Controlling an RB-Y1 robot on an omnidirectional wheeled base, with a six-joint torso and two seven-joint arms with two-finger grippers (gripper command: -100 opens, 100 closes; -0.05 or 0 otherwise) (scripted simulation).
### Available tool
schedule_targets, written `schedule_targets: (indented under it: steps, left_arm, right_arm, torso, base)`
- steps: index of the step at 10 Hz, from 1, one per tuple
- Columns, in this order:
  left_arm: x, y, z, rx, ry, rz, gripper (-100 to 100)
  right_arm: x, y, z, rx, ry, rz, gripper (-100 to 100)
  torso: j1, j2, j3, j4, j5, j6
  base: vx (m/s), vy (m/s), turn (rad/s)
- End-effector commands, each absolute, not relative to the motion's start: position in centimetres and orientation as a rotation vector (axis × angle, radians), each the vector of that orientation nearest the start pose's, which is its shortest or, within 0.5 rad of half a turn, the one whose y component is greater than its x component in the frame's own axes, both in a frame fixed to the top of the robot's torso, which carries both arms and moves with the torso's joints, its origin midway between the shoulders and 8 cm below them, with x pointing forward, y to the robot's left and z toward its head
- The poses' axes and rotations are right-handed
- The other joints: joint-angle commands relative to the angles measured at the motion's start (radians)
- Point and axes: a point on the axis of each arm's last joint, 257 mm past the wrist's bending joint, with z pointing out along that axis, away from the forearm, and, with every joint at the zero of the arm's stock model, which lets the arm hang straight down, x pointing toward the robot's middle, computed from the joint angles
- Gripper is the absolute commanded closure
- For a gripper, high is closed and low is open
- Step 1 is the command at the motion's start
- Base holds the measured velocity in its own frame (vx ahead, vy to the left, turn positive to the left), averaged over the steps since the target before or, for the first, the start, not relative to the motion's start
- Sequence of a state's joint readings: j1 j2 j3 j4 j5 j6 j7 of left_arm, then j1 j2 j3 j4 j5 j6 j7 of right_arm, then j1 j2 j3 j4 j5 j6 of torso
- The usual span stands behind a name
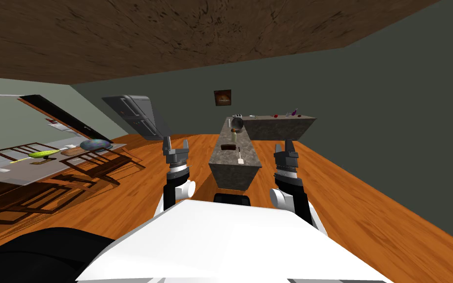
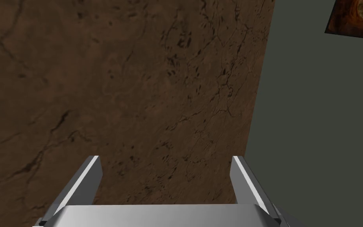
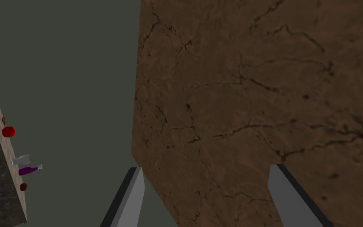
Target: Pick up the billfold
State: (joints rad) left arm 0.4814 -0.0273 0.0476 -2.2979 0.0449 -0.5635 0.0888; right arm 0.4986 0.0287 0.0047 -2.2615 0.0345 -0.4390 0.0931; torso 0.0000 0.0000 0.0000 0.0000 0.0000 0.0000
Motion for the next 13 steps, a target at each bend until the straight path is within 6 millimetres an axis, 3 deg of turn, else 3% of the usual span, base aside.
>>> schedule_targets:
  steps: [1,4,7,8,11,13]
  left_arm:
    - [32.5,29.8,5.0,-0.645,0.467,-1.392,0]
    - [32.5,29.8,5.0,-0.645,0.466,-1.392,0]
    - [32.5,29.8,5.0,-0.645,0.466,-1.392,0]
    - [32.5,29.8,5.0,-0.645,0.466,-1.392,0]
    - [32.5,29.8,5.0,-0.645,0.466,-1.392,0]
    - [32.5,29.8,5.0,-0.645,0.466,-1.392,0]
  right_arm:
    - [36.1,-27.3,0.5,0.649,0.721,1.184,-100]
    - [37.1,-25.1,0.4,0.553,0.809,1.189,-100]
    - [38.2,-22.3,0.0,0.434,0.904,1.186,-100]
    - [38.2,-22.2,-0.1,0.424,0.914,1.185,-100]
    - [39.3,-18.9,-1.2,0.275,1.018,1.164,-100]
    - [39.5,-17.8,-1.9,0.205,1.064,1.148,-100]
  torso:
    - [0.000,0.000,0.000,0.000,0.000,0.000]
    - [0.009,0.000,0.000,0.000,0.002,0.000]
    - [0.016,0.001,0.000,0.000,0.004,0.000]
    - [0.019,0.002,0.001,0.000,0.004,0.000]
    - [0.013,-0.003,-0.001,0.000,0.003,0.000]
    - [0.014,-0.002,-0.001,-0.001,0.004,0.000]
  base:
    - [-0.006,0.061,0.029]
    - [-0.005,0.147,0.044]
    - [-0.022,0.244,0.058]
    - [-0.006,0.182,0.005]
    - [0.040,0.208,0.067]
    - [0.018,0.201,0.033]
